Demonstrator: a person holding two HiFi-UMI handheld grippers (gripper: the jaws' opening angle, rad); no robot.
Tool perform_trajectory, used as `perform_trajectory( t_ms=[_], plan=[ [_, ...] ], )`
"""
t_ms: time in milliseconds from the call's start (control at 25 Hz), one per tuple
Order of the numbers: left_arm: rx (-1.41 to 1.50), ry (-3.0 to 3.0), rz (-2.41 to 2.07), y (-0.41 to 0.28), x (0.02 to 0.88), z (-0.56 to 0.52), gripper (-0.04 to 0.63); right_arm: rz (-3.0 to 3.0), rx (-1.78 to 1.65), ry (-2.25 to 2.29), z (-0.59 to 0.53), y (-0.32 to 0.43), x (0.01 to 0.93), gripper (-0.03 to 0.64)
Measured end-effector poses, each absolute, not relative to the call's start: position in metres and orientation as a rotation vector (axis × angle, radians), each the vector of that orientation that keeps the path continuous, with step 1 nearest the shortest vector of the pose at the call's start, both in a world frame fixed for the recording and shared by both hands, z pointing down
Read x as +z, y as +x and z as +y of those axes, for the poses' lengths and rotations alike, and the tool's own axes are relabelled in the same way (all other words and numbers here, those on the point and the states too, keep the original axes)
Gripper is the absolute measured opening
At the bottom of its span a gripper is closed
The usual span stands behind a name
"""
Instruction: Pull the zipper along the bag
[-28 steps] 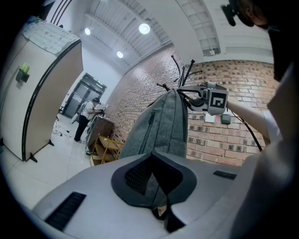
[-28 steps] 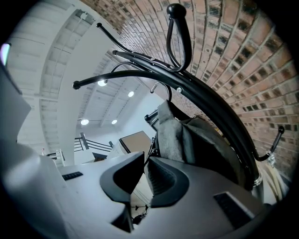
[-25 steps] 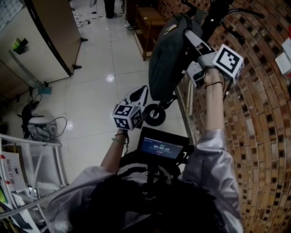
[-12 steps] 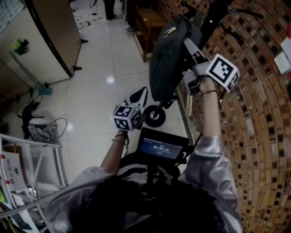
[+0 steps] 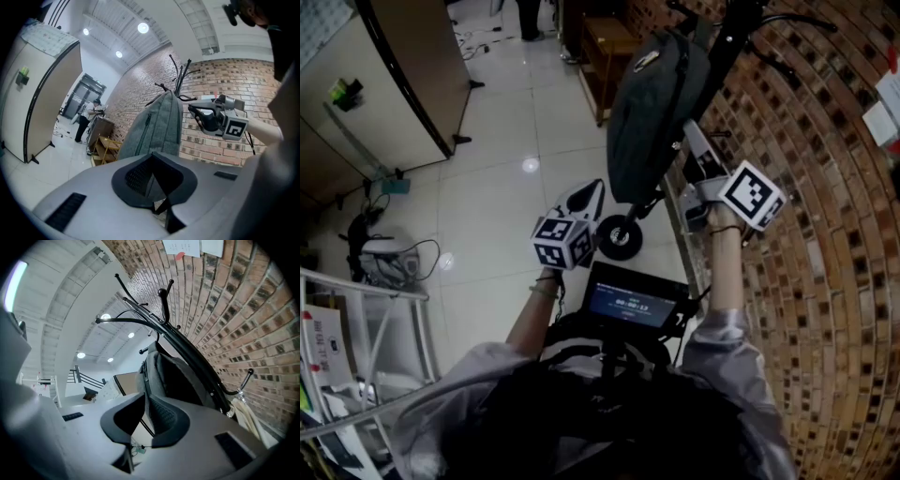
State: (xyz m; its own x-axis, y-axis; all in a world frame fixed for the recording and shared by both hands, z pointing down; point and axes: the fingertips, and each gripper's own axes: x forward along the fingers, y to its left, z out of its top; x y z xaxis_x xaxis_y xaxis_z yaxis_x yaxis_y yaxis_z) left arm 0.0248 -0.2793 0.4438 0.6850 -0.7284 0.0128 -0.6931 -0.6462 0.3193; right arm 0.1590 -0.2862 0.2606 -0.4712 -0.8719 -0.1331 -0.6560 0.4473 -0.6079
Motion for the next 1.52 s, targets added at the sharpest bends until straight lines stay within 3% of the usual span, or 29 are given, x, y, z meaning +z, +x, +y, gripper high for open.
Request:
perform_trajectory(
  t_ms=[160, 840, 1520],
  plan=[
    [-0.159, 2.596, -1.151, 0.031, 0.443, -0.268, 0.008, 2.296, -0.657, -1.534, -0.269, 0.19, 0.304, 0.014],
    [-0.178, 2.517, -1.349, 0.055, 0.436, -0.217, 0.008, 2.433, -0.613, -1.528, -0.21, 0.197, 0.408, -0.008],
    [-0.161, 2.556, -1.328, 0.065, 0.43, -0.214, 0.008, 2.543, -0.359, -1.645, -0.199, 0.177, 0.423, -0.011]
  ],
)
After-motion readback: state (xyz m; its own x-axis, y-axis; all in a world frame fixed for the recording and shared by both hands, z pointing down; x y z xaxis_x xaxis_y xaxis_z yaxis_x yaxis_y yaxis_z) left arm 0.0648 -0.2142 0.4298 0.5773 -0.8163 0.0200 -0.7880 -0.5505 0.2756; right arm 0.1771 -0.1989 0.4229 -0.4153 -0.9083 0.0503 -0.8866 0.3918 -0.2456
